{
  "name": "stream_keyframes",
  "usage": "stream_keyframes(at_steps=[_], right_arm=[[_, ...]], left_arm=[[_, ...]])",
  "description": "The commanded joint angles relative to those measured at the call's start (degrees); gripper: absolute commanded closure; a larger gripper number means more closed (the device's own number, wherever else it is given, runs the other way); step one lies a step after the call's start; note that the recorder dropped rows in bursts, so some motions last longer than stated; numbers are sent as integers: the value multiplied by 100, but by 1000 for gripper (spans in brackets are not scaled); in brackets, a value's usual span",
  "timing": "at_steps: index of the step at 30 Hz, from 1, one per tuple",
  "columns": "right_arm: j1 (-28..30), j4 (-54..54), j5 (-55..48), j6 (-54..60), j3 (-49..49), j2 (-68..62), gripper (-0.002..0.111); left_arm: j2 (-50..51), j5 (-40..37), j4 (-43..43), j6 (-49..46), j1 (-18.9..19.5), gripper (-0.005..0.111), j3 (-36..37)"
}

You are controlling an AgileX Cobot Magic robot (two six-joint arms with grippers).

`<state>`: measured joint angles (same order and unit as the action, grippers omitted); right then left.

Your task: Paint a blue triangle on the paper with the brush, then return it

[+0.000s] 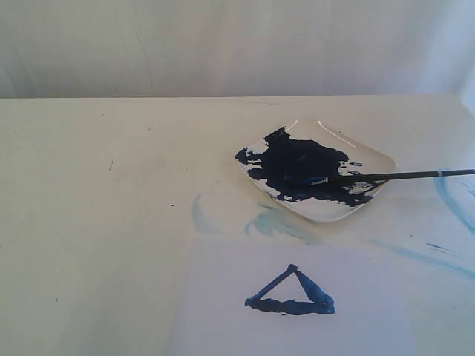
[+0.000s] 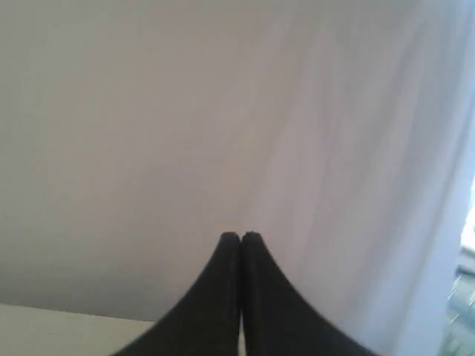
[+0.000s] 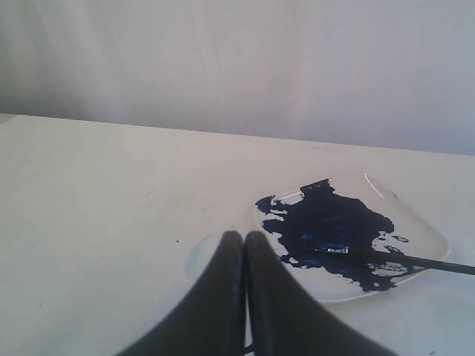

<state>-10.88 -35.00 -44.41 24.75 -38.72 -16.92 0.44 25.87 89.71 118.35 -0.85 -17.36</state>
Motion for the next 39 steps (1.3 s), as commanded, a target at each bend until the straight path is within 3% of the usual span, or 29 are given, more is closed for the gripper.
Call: stream_keyframes(at_steps=[1,6,9,14,21,24,26,29,39], right_arm=[[-4,-4,33,0,22,29,108],[-4,-4,33,0,22,29,108],[-4,-4,33,0,22,29,108],[-4,-5,33,0,22,29,108],[-4,-5,33,0,22,29,108],[-4,-5,33,0,22,29,108],[-4,-5,33,0,22,29,108],[-4,-3,33,87,22,29,108],[-4,-3,33,152,22,29,108]], left_arm=[[-44,-208,-2314,313,-38,107,-7],[-44,375,-4147,301,-38,107,153],[-44,584,-4942,-536,-38,107,339],[-44,597,-7464,-4303,-38,107,821],[-44,-373,-10952,-8229,-38,107,1141],[-44,-661,-10741,-10107,-38,107,1221],[-44,-897,-10058,-10657,-38,107,1266],[-44,-1460,-9501,-10656,-38,107,1350],[-44,-2814,-9502,-11099,-8,107,1736]])
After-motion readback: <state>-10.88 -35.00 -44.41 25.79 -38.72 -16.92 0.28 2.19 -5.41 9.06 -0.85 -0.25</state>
